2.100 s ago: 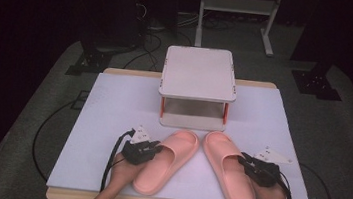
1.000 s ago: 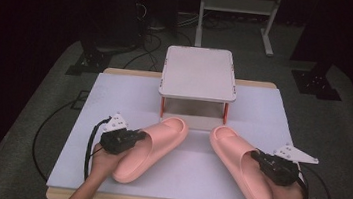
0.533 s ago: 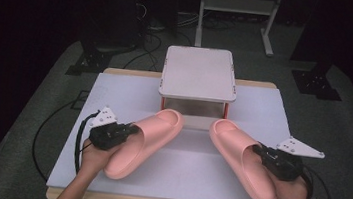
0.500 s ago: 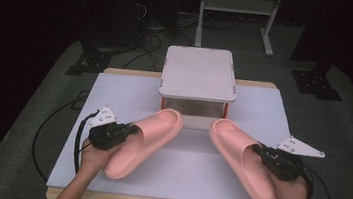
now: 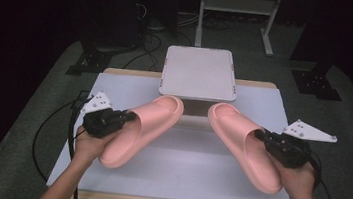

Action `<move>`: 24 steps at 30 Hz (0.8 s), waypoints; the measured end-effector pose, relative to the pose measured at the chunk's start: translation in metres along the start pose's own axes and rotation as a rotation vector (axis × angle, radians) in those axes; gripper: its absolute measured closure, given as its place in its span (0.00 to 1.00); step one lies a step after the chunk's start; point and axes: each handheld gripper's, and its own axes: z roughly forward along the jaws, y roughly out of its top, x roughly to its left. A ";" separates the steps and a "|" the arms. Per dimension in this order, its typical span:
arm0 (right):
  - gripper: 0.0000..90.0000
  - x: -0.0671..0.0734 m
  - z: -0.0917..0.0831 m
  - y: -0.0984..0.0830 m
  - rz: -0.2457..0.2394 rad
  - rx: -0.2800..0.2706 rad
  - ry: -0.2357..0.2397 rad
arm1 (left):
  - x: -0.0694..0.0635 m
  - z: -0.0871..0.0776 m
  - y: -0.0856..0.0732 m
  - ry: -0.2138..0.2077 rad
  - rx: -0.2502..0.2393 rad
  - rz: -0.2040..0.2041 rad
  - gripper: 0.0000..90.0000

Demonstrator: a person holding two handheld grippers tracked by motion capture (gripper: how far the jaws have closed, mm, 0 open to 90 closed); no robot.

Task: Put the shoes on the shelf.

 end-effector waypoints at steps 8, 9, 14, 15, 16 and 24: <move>0.94 -0.008 0.000 0.032 0.008 -0.035 0.012 | 0.011 0.000 0.027 0.012 -0.024 -0.007 0.93; 0.94 -0.009 0.002 0.035 0.008 -0.037 0.010 | 0.013 0.002 0.030 0.016 -0.027 -0.009 0.93; 0.94 -0.015 0.013 0.050 0.016 -0.042 0.005 | 0.023 0.012 0.041 0.034 -0.018 -0.020 0.93; 0.94 -0.016 0.015 0.053 0.018 -0.041 0.002 | 0.025 0.014 0.042 0.037 -0.014 -0.021 0.93; 0.94 -0.018 0.019 0.056 0.021 -0.042 -0.004 | 0.028 0.016 0.044 0.040 -0.012 -0.026 0.93; 0.94 -0.031 0.046 0.076 0.044 -0.026 -0.025 | 0.045 0.038 0.060 0.065 0.001 -0.045 0.93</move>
